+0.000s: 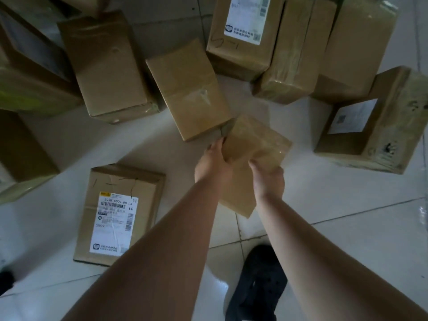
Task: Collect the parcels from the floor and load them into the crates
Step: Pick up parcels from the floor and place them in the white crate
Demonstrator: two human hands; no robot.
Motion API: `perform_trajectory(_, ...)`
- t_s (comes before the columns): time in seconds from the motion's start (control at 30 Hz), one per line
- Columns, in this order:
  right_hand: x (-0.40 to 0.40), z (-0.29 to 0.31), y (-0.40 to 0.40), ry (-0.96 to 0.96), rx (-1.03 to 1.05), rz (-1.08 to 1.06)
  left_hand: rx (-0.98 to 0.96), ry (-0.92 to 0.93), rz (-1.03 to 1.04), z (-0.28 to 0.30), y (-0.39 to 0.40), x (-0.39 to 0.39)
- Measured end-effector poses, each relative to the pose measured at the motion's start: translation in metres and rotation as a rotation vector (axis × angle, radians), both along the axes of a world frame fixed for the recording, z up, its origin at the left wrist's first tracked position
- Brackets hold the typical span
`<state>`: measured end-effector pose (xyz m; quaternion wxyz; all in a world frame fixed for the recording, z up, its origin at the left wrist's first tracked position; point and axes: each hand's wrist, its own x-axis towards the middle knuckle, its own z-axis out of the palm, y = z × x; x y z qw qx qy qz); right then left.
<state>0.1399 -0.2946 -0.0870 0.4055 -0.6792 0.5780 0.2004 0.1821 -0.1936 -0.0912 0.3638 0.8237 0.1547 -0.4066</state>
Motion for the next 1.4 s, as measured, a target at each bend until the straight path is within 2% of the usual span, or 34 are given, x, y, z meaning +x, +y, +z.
perform_trajectory(0.17, 0.001, 0.025, -0.004, -0.342, -0.076, 0.213, -0.098, -0.005, 0.098, -0.011, 0.017, 0.004)
perform_trajectory(0.23, -0.010, 0.032, 0.000, -0.444, -0.129, 0.386, -0.108, 0.043, 0.113, -0.012, 0.019, 0.003)
perform_trajectory(0.3, -0.023, 0.034, 0.007, -0.466, -0.230, 0.677, -0.110, 0.104, 0.168, -0.008, 0.017, 0.005)
perform_trajectory(0.37, -0.035, 0.032, 0.015, -0.462, -0.337, 0.904, -0.195, 0.168, 0.398, 0.001, 0.017, 0.010)
perform_trajectory(0.43, -0.042, 0.032, 0.026, -0.469, -0.315, 1.066, -0.412, 0.275, 0.673, 0.013, 0.021, 0.011)
perform_trajectory(0.47, -0.046, 0.029, 0.032, -0.480, -0.270, 1.157, -0.522, 0.314, 0.745, 0.021, 0.024, 0.010)
perform_trajectory(0.53, -0.049, 0.025, 0.043, -0.507, -0.195, 1.314, -0.532, 0.309, 0.665, 0.027, 0.029, 0.007)
perform_trajectory(0.6, -0.045, 0.025, 0.048, -0.589, -0.222, 1.316, -0.331, 0.186, 0.547, 0.030, 0.033, 0.003)
perform_trajectory(0.63, -0.039, 0.024, 0.045, -0.633, -0.307, 1.252, -0.254, 0.107, 0.543, 0.029, 0.034, 0.003)
perform_trajectory(0.67, -0.030, 0.025, 0.040, -0.661, -0.420, 1.132, -0.221, 0.067, 0.560, 0.029, 0.034, 0.002)
perform_trajectory(0.73, -0.008, 0.026, 0.022, -0.641, -0.549, 0.725, -0.258, 0.041, 0.551, 0.031, 0.035, 0.002)
perform_trajectory(0.77, 0.006, 0.028, 0.012, -0.572, -0.472, 0.543, -0.294, 0.033, 0.511, 0.031, 0.034, 0.003)
perform_trajectory(0.8, 0.017, 0.028, 0.004, -0.480, -0.296, 0.408, -0.329, 0.019, 0.472, 0.032, 0.032, 0.004)
perform_trajectory(0.87, 0.028, 0.023, -0.001, -0.389, 0.073, 0.309, -0.345, 0.010, 0.454, 0.029, 0.030, 0.006)
perform_trajectory(0.9, 0.027, 0.022, 0.001, -0.402, 0.106, 0.361, -0.342, 0.014, 0.478, 0.027, 0.030, 0.008)
perform_trajectory(0.93, 0.024, 0.026, 0.006, -0.443, 0.050, 0.432, -0.349, 0.014, 0.507, 0.025, 0.031, 0.007)
perform_trajectory(1.07, -0.009, 0.036, 0.037, -0.541, -0.279, 0.693, -0.274, 0.014, 0.525, 0.020, 0.042, 0.005)
perform_trajectory(1.1, -0.019, 0.036, 0.047, -0.495, -0.317, 0.800, -0.208, 0.019, 0.483, 0.020, 0.046, 0.004)
perform_trajectory(1.17, -0.031, 0.037, 0.067, -0.316, -0.237, 0.997, -0.105, 0.040, 0.400, 0.024, 0.053, 0.002)
perform_trajectory(1.23, -0.030, 0.029, 0.084, -0.120, -0.129, 1.150, -0.116, 0.046, 0.402, 0.024, 0.059, -0.001)
perform_trajectory(1.4, -0.012, 0.016, 0.103, 0.018, -0.085, 1.327, -0.117, 0.022, 0.386, 0.022, 0.077, -0.008)
